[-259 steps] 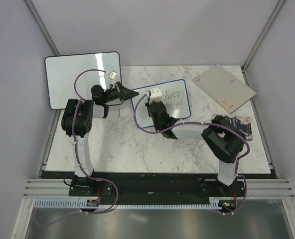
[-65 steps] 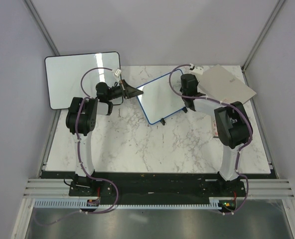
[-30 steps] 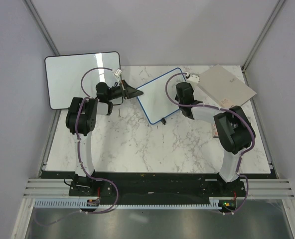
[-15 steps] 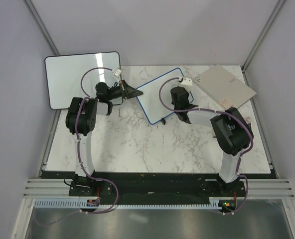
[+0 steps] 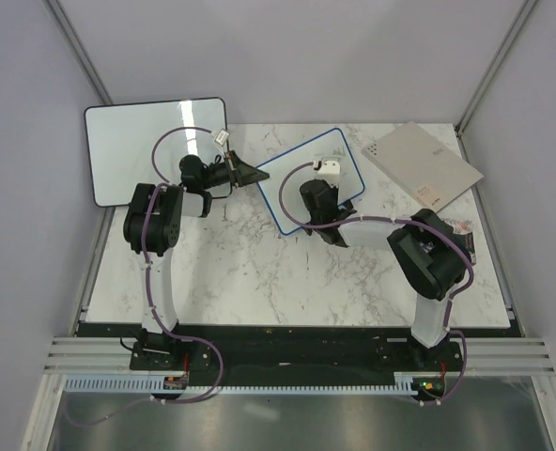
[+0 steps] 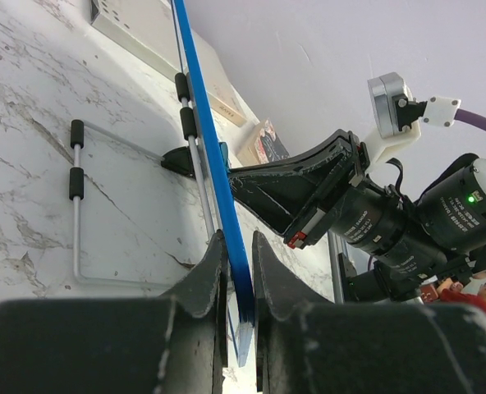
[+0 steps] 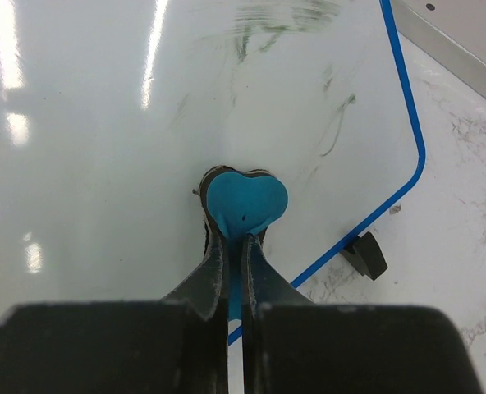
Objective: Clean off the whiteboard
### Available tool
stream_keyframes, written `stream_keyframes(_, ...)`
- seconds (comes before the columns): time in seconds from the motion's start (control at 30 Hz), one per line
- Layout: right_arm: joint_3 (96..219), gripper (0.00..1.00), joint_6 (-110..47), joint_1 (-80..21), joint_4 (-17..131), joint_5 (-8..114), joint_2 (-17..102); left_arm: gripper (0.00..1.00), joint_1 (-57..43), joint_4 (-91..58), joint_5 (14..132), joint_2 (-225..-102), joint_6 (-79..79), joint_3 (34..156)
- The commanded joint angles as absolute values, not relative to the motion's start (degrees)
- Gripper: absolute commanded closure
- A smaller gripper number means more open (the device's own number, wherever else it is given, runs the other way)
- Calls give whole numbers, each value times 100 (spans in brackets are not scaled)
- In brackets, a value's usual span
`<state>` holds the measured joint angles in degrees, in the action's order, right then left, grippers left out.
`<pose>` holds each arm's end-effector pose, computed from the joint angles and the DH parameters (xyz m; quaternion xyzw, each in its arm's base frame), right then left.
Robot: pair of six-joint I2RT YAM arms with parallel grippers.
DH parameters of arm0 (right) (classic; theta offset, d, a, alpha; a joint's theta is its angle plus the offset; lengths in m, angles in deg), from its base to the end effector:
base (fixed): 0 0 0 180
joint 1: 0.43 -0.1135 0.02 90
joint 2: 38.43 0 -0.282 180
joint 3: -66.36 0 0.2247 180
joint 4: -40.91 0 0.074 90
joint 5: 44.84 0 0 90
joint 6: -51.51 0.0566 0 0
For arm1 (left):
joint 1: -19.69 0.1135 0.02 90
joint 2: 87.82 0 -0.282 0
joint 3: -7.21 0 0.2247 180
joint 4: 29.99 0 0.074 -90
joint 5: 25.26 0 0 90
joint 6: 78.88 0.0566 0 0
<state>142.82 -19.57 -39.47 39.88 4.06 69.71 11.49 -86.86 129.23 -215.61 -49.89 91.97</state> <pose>0.3336 0.2226 0.2040 0.0290 0.8314 -0.0422 0.5533 0.4407 -0.1151 0.2066 0.1442 0.6540 -0.6489 0.3611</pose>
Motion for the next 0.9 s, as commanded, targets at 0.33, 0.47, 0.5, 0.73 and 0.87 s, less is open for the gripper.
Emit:
stream_keyframes(0.33, 13871, 100, -1431, -3137, 3882, 1089, 6906, 98, 686, -10978, 14270, -21359, -5286, 9310)
stream_keyframes(0.47, 14003, 100, -1668, -2812, 3785, 922, 6862, 98, 686, -10978, 14296, -21368, -5286, 9301)
stream_keyframes(0.5, 14029, 100, -1730, -2785, 3785, 835, 6836, 98, 695, -10978, 14287, -21368, -5277, 9301)
stream_keyframes(0.73, 14275, 100, -1818, -2451, 3591, 893, 6800, 98, 704, -10978, 14296, -21385, -5277, 9275)
stream_keyframes(0.87, 14495, 100, -1967, -2398, 3565, 1579, 6827, 98, 704, -10978, 14305, -21377, -5277, 9275)
